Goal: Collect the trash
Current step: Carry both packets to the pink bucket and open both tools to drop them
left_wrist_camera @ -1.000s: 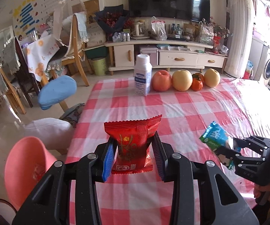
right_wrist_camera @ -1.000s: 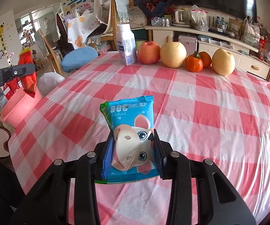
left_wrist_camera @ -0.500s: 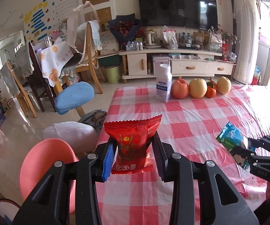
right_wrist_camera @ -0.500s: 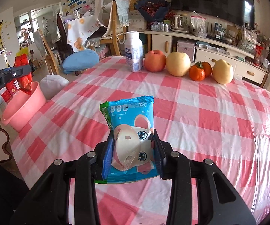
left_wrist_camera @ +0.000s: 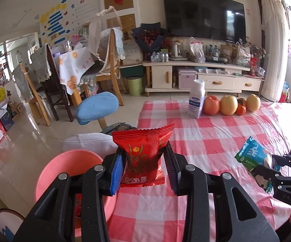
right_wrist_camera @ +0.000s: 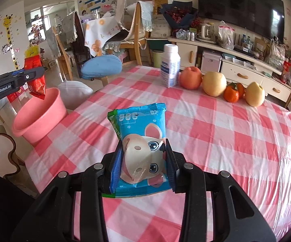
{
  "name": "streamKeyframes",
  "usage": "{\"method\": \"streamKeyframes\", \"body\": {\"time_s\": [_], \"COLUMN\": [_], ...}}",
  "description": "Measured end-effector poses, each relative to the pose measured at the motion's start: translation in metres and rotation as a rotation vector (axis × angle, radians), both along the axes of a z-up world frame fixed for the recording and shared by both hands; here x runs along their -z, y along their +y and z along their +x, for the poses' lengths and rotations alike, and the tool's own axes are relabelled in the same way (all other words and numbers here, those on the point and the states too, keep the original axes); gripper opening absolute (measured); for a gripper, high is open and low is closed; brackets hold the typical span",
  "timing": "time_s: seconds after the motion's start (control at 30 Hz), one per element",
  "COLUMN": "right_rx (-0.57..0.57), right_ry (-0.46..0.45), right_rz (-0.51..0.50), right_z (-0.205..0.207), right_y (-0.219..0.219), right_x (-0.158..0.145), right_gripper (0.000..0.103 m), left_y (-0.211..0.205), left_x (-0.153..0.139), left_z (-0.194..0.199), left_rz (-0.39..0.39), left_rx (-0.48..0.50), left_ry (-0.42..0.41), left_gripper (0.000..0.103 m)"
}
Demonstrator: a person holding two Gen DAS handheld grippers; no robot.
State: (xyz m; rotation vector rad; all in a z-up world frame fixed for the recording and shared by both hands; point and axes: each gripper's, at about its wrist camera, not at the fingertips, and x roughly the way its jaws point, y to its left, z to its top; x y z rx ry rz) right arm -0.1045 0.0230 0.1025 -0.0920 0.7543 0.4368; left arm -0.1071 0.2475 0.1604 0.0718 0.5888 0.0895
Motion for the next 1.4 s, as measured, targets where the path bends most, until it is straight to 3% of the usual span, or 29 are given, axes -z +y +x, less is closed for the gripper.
{"method": "streamKeyframes", "body": {"time_s": [0.43, 0.97, 1.4], "right_rx": [-0.103, -0.285, -0.435], "right_ry": [-0.034, -0.069, -0.069], "right_rz": [-0.027, -0.056, -0.051], "right_z": [-0.001, -0.003, -0.001], "right_y": [0.068, 0.177, 0.267], "right_x": [-0.022, -0.041, -0.043], "right_gripper": [0.039, 0.039, 0.039], "left_y": [0.060, 0.133, 0.190], "left_x": [-0.001, 0.014, 0.042], "left_z": [-0.006, -0.014, -0.016], "left_rz": [-0.042, -0.147, -0.346], "left_rx": [-0.139, -0.279, -0.405], "left_ry": [-0.013, 0.016, 0.060], "left_gripper": [0.039, 0.039, 0.039]}}
